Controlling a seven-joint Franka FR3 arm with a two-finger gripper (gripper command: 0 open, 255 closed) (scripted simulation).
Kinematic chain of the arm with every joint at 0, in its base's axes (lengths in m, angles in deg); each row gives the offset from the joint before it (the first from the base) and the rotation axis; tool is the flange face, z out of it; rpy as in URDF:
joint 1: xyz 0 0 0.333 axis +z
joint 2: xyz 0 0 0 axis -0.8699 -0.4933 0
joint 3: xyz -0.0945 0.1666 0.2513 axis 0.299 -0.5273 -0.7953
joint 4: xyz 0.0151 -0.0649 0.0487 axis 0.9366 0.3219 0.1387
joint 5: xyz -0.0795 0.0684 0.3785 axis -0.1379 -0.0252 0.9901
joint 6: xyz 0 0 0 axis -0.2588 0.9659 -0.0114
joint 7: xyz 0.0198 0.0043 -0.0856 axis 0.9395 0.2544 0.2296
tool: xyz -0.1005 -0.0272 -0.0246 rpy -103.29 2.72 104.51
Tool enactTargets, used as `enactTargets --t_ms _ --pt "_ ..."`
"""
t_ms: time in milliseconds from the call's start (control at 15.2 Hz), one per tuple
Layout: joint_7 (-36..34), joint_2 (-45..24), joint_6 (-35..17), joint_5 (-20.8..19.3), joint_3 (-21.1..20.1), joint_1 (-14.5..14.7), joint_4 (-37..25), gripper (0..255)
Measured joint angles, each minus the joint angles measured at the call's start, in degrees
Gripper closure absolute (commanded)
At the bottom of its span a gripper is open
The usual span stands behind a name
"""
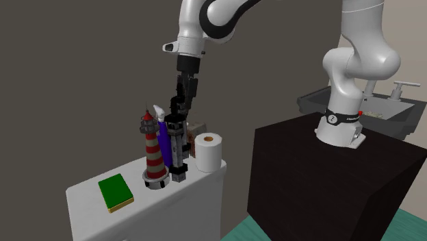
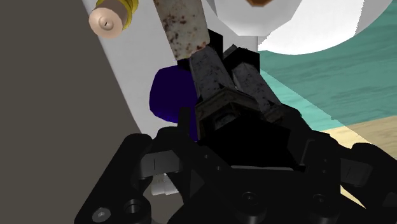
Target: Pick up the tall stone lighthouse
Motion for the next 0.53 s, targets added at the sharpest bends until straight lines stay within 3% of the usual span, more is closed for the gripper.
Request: enactTargets --t_ms 528 --pt "-2.0 2.9 4.6 -2.1 0.7 0.4 -2.1 255"
